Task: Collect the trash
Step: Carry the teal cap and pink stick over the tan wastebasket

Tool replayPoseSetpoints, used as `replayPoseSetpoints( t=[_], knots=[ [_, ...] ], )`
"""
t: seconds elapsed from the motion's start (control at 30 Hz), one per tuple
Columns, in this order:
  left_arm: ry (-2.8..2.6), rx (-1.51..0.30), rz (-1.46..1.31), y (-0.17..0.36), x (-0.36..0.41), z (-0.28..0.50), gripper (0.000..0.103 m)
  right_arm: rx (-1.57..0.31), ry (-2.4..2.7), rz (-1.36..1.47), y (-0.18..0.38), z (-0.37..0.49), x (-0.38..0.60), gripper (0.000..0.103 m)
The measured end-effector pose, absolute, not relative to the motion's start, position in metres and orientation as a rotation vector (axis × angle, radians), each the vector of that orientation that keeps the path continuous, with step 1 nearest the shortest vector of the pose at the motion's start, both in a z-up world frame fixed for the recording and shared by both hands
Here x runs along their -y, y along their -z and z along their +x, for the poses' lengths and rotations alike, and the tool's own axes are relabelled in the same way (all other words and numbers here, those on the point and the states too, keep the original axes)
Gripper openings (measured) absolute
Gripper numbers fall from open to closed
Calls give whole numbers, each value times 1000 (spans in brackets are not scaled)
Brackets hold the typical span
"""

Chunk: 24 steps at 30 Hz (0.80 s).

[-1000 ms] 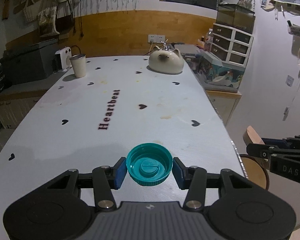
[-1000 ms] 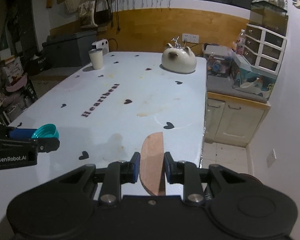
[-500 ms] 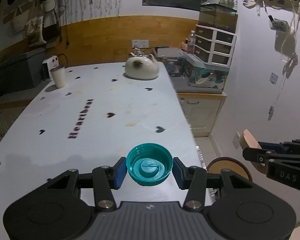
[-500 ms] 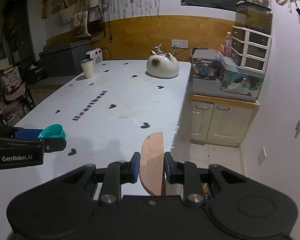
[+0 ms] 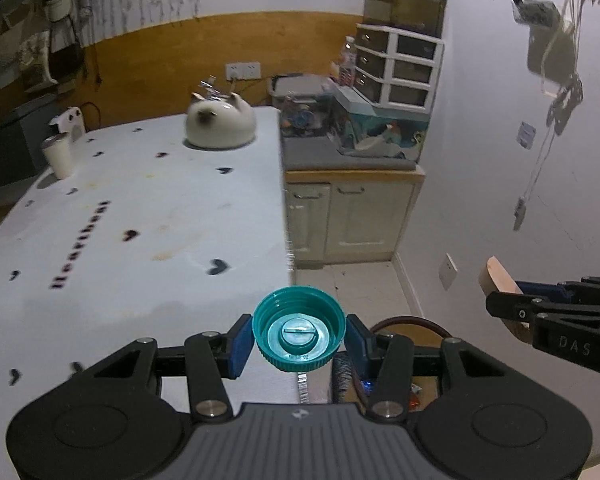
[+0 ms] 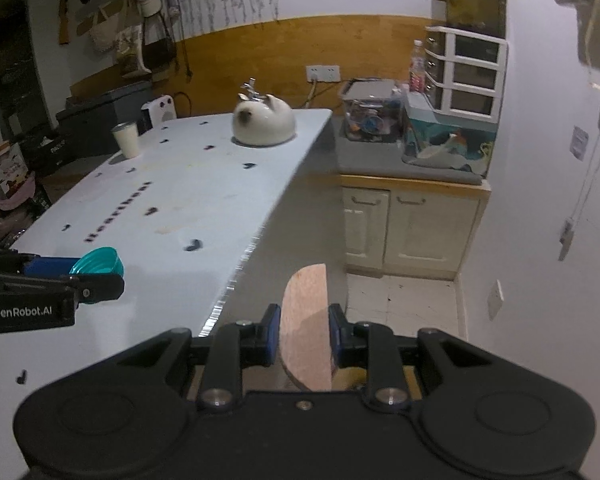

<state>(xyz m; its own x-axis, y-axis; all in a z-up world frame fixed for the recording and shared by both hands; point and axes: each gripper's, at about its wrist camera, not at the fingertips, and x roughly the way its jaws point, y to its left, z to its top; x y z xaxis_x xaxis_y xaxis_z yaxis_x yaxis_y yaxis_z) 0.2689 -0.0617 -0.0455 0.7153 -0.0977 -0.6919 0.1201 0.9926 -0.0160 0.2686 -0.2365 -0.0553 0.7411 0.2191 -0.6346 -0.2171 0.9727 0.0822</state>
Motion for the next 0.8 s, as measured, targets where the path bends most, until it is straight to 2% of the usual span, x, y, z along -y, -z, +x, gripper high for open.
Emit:
replayPoseSetpoints(
  t=[0.47, 0.8],
  knots=[
    [213, -930, 3, 109, 144, 339, 50, -820, -136, 63, 110, 318, 340, 26],
    [268, -1134, 12, 192, 171, 388, 50, -995, -51, 171, 191, 364, 385, 26]
  ],
)
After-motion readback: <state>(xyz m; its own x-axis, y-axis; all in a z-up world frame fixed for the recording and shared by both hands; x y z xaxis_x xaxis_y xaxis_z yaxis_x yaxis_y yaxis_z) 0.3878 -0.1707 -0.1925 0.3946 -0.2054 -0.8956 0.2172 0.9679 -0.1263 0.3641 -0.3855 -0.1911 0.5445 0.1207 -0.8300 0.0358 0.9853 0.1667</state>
